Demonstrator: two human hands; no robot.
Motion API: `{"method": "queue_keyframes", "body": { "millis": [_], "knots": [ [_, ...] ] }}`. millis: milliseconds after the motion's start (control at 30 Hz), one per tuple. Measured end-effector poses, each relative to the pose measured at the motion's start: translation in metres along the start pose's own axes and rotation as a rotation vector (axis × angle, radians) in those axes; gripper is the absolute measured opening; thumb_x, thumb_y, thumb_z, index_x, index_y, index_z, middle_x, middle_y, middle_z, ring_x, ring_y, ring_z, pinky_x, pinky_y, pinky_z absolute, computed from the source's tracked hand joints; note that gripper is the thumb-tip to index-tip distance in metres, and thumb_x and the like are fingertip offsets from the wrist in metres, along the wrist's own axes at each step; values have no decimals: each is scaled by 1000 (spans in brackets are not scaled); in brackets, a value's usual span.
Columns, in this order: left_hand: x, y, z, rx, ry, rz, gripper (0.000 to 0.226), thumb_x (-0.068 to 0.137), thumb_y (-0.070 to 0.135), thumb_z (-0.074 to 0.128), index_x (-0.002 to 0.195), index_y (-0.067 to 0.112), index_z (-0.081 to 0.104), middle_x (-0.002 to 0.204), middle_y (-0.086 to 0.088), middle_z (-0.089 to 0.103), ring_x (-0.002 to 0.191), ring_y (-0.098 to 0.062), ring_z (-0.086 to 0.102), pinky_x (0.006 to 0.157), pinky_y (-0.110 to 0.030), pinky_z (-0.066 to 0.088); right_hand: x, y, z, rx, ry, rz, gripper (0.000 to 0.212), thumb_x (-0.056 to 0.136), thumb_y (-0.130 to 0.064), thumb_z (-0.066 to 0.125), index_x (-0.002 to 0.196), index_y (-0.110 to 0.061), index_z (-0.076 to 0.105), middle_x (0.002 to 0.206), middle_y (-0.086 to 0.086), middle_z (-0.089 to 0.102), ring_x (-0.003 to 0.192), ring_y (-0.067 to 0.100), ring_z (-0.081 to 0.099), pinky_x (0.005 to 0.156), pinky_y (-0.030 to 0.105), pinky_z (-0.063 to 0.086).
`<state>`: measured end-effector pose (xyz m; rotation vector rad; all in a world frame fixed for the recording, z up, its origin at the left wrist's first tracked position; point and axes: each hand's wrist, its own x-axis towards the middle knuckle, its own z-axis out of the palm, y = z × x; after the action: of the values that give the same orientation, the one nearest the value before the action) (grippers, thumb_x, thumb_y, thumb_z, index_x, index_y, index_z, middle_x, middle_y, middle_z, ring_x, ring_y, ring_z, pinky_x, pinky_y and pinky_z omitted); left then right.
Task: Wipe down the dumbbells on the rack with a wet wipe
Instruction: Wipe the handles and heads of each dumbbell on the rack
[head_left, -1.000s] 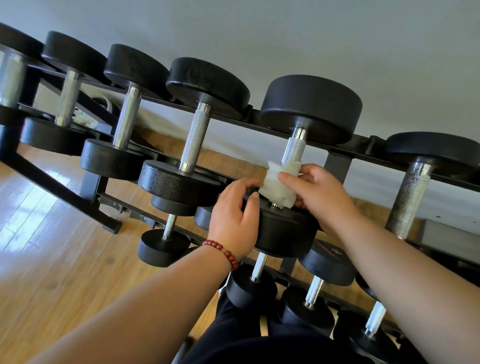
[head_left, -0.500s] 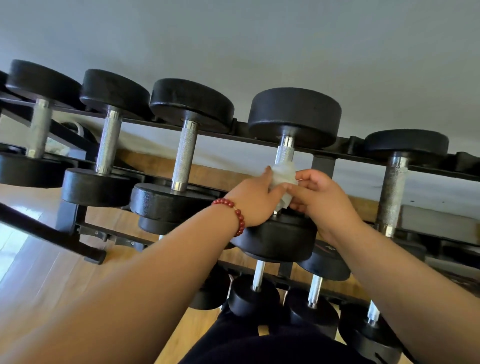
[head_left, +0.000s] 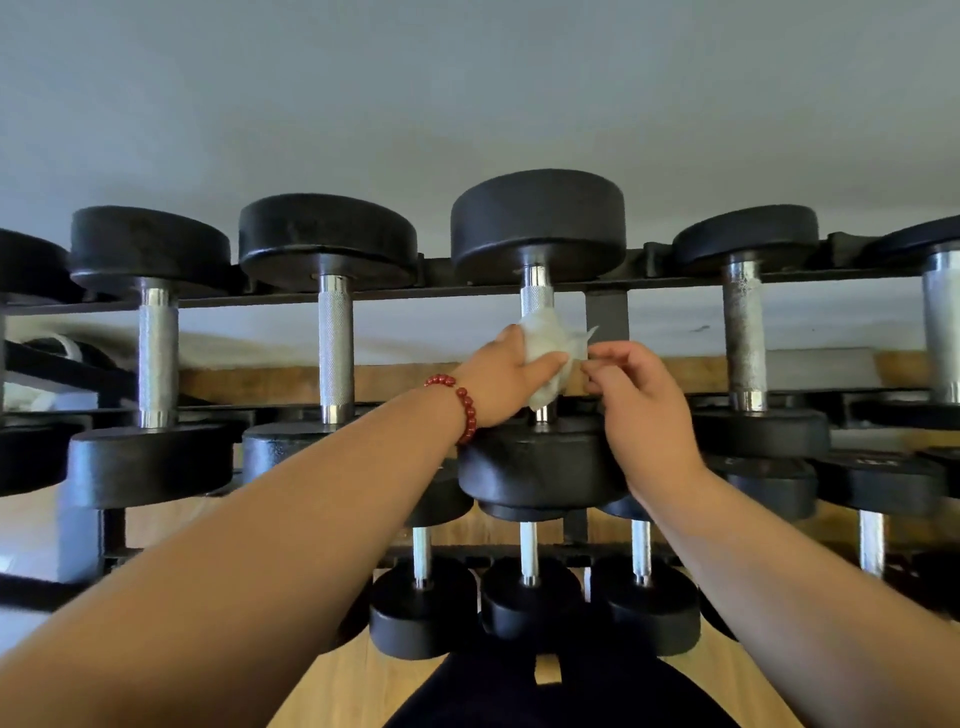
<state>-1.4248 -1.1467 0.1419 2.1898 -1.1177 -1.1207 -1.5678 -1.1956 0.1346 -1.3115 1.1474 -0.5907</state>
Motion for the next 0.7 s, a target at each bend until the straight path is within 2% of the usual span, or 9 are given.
{"method": "queue_keyframes", "body": {
  "millis": [100,167,233,300,367,500,533,633,700],
  "knots": [
    [0,-5,0,-1,-48,17,48,98,42,51,133,11,44,113,-1,55,99,-17,54,85,-25,41,-5,0,2,-11,19,-25,15,94,-15,56,103,-23,66,96,-4,68,93,12,64,85,29,50],
    [2,-6,0,-68,-47,46,40,97,40,54,126,12,53,112,-3,63,100,-19,60,91,-29,46,-8,0,2,-44,46,-57,15,93,-14,57,104,-21,66,92,-9,67,86,0,61,80,20,47],
    [10,-4,1,-200,13,51,33,95,41,56,112,13,59,104,-4,68,96,-19,64,93,-33,50,-11,1,2,-86,57,-88,14,94,-16,57,104,-21,65,89,-14,64,77,-11,57,69,7,42],
    [15,5,0,-448,74,-4,32,92,45,60,103,16,59,97,-3,70,92,-18,68,89,-36,55,-14,2,2,-113,57,-109,10,95,-19,58,102,-22,65,88,-13,64,74,-13,55,64,2,39],
    [19,8,2,-518,125,-37,37,90,50,60,106,17,57,99,-4,70,94,-21,69,88,-38,56,-16,2,3,-111,61,-117,6,94,-22,60,96,-22,66,86,-10,65,73,-9,56,64,4,40],
    [10,-8,4,-173,-40,100,24,97,44,52,94,23,64,79,8,68,80,-9,64,78,-16,49,-17,2,2,-91,52,-106,8,91,-24,63,92,-18,68,84,-5,68,76,0,60,67,10,45],
    [9,-12,4,-126,-79,111,25,96,45,53,90,24,64,74,10,67,76,-9,64,77,-15,48,-18,2,2,-96,53,-108,8,91,-23,63,91,-17,68,83,-5,68,76,1,60,67,10,45],
    [14,-12,5,-149,-26,85,48,85,59,61,100,14,60,89,2,67,84,-16,64,88,-31,51,-19,2,2,-115,47,-115,11,91,-27,63,88,-17,68,83,-2,68,78,5,61,70,15,46],
    [15,-3,5,-260,89,26,50,87,54,63,114,12,54,104,-2,65,94,-17,63,92,-36,52,-20,1,1,-98,42,-117,16,91,-32,64,88,-17,68,84,1,68,79,10,62,72,20,47]
  ]
}}
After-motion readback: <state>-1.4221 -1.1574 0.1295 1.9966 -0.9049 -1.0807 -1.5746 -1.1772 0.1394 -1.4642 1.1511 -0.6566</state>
